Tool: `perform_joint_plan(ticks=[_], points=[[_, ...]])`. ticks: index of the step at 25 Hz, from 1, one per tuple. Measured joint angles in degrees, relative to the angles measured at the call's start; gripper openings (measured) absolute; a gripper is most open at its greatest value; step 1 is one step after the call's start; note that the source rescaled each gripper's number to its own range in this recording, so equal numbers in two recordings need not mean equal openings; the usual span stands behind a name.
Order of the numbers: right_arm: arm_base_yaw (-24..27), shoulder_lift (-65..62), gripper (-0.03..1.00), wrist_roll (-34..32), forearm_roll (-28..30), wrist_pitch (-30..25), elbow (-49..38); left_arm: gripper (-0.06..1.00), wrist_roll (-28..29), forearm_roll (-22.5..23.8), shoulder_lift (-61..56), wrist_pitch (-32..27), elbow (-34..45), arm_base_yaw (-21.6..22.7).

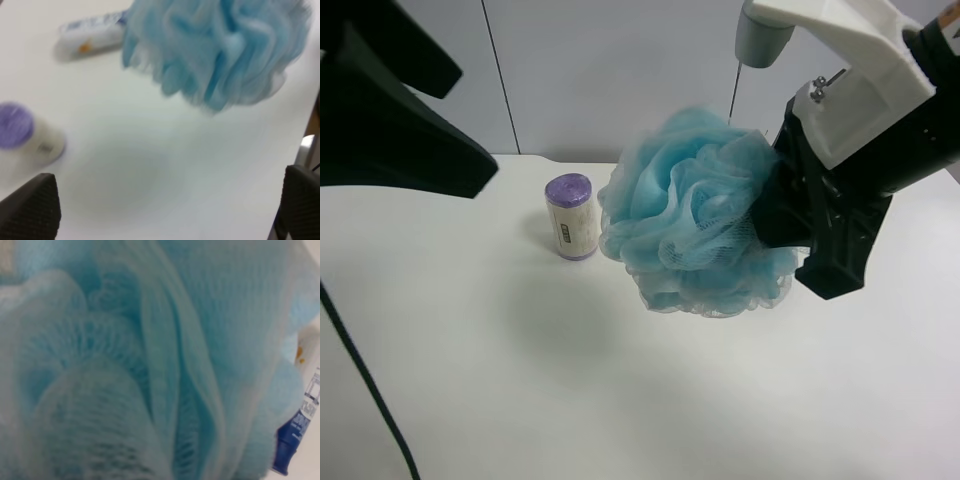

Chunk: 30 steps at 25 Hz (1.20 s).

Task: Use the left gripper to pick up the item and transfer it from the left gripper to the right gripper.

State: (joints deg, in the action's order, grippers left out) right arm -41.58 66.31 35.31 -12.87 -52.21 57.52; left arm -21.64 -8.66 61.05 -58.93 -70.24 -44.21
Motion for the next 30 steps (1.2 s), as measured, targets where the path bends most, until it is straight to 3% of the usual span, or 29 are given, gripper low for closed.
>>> perform_joint_plan(ticks=[6,13,30], points=[[0.0,0.0,0.13,0.0,0.0,0.0,0.0,0.87,5.7,5.2,-5.7,-9.4,0.0,0.0],[0.0,0.0,0.11,0.0,0.0,0.0,0.0,0.87,9.4,6.7,-14.9,-10.6,2.7,0.0],[0.0,0.0,0.1,0.0,0.0,0.0,0.0,0.87,11.1,6.2,-43.5,-10.8,33.1,0.0]])
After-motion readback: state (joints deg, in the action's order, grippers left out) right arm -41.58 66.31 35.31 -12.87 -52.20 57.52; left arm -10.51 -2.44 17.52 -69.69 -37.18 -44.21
